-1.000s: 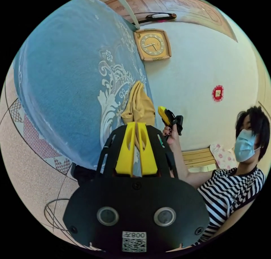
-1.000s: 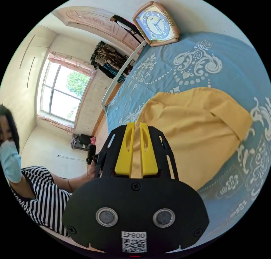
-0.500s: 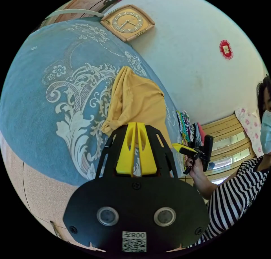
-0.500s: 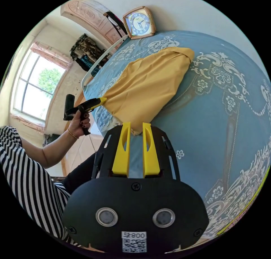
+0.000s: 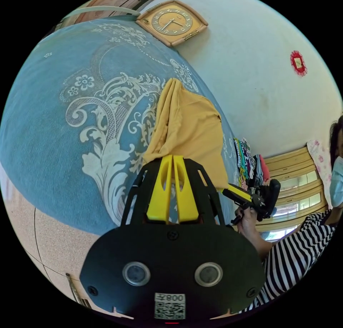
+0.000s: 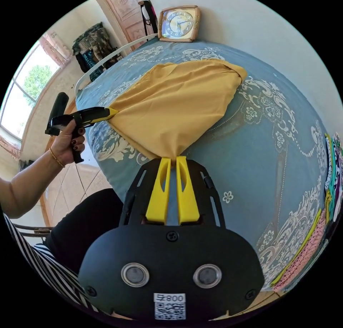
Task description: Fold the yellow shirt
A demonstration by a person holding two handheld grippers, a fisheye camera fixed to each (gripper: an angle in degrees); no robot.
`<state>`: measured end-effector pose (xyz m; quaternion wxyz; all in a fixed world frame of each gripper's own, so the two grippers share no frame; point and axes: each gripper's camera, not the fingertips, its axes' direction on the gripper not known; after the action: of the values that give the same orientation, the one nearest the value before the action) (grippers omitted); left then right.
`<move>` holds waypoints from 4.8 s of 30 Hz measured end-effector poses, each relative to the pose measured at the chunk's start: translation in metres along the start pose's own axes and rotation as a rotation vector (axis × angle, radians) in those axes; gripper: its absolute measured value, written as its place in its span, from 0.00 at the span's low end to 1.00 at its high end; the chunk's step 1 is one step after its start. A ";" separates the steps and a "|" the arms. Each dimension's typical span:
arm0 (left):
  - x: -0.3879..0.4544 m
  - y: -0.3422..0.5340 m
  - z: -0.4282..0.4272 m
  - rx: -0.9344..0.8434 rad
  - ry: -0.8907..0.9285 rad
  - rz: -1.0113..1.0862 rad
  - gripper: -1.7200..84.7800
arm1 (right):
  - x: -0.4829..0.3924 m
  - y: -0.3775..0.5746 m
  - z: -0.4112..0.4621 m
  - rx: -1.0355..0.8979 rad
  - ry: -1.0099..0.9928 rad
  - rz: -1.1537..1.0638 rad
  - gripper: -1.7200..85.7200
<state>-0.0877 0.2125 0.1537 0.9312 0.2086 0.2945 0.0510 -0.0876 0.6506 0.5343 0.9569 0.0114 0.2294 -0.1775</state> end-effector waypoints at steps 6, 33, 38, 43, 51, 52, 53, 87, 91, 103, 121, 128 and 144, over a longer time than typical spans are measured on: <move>0.002 0.006 0.005 -0.002 -0.002 0.002 0.02 | -0.035 0.030 0.000 -0.016 0.136 -0.173 0.04; 0.097 0.048 0.042 -0.119 0.068 0.262 0.08 | 0.089 0.137 -0.050 -0.083 -0.151 -0.066 0.03; 0.114 0.057 0.086 -0.311 0.089 0.225 0.10 | 0.174 0.159 -0.063 -0.063 -0.436 0.146 0.04; 0.071 0.066 0.103 -0.318 0.322 -0.084 0.12 | 0.243 0.181 -0.067 -0.031 -0.623 0.289 0.06; 0.044 0.054 0.117 -0.272 0.494 -0.262 0.08 | 0.335 0.206 -0.075 0.009 -0.894 0.447 0.10; 0.039 0.055 0.119 -0.269 0.514 -0.300 0.06 | 0.342 0.207 -0.075 0.015 -0.919 0.465 0.10; 0.036 0.056 0.120 -0.259 0.551 -0.321 0.05 | 0.354 0.210 -0.075 0.029 -0.968 0.497 0.11; 0.025 0.049 0.088 -0.249 0.608 -0.268 0.04 | 0.500 0.217 -0.104 -0.005 -1.150 0.602 0.15; 0.015 0.053 0.084 -0.226 0.713 -0.332 0.03 | 0.504 0.216 -0.105 -0.017 -1.156 0.595 0.15; 0.012 0.050 0.076 -0.215 0.799 -0.353 0.03 | 0.496 0.204 -0.097 -0.036 -1.253 0.602 0.18; -0.013 0.050 0.007 -0.111 0.600 -0.282 0.09 | 0.454 0.190 -0.086 -0.077 -1.268 0.614 0.06; -0.026 0.005 -0.072 0.063 0.216 -0.132 0.13 | 0.439 0.194 -0.104 -0.070 -1.231 0.609 0.05; 0.005 -0.093 0.000 -0.185 0.155 0.014 0.19 | 0.397 0.229 -0.151 -0.098 -1.189 0.647 0.05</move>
<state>-0.0859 0.1294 0.1117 0.9205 0.1192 0.3583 0.1003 0.2561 0.7482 0.2092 0.9248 -0.0634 -0.3428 0.1522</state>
